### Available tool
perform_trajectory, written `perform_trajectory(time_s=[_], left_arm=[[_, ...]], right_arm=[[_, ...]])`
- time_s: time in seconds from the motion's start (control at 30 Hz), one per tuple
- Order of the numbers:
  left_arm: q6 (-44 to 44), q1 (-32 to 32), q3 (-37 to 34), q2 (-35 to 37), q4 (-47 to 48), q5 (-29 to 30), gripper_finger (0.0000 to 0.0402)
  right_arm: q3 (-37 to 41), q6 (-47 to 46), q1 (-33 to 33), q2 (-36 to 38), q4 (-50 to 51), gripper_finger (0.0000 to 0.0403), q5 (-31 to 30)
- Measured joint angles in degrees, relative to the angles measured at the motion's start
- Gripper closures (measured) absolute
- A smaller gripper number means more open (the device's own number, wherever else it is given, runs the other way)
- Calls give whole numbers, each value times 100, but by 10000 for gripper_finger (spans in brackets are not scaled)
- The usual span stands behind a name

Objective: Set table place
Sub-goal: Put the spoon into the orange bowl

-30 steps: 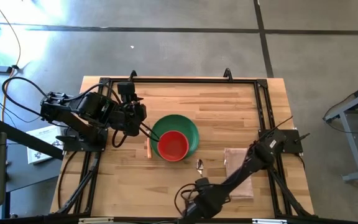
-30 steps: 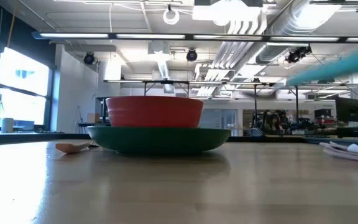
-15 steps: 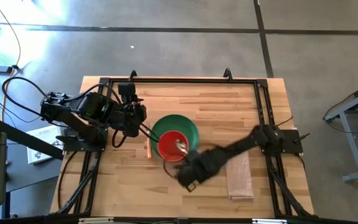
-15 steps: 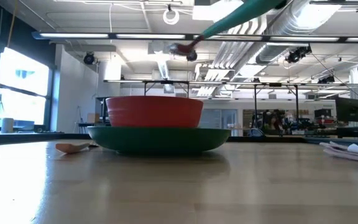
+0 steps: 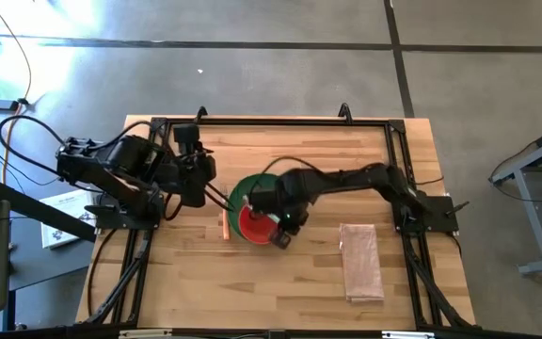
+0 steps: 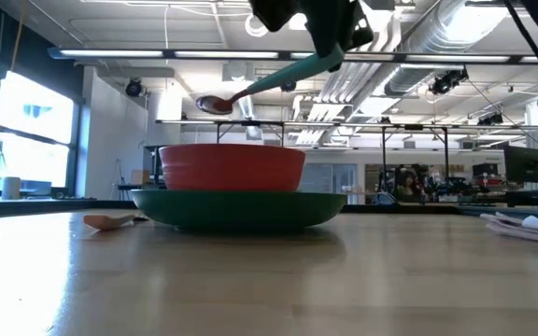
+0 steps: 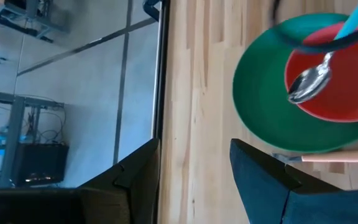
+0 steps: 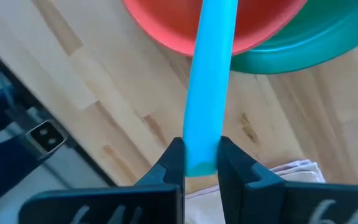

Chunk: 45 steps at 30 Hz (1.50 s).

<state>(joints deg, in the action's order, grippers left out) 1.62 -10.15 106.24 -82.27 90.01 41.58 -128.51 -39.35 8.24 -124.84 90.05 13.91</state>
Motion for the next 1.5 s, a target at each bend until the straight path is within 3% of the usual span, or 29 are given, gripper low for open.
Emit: perform_trajectory(time_s=[0.2,0.67,1.33,1.5], left_arm=[[78,0,-2,118,-1,7,218],[145,0,-2,123,1,151,218],[124,1,-2,123,1,147,218],[92,0,-1,121,0,147,218]], right_arm=[[0,331,-47,-9,0,378,496],[0,383,242,-565,-5,378,623],[0,225,32,-579,-3,378,625],[0,188,27,-497,-4,378,1061]])
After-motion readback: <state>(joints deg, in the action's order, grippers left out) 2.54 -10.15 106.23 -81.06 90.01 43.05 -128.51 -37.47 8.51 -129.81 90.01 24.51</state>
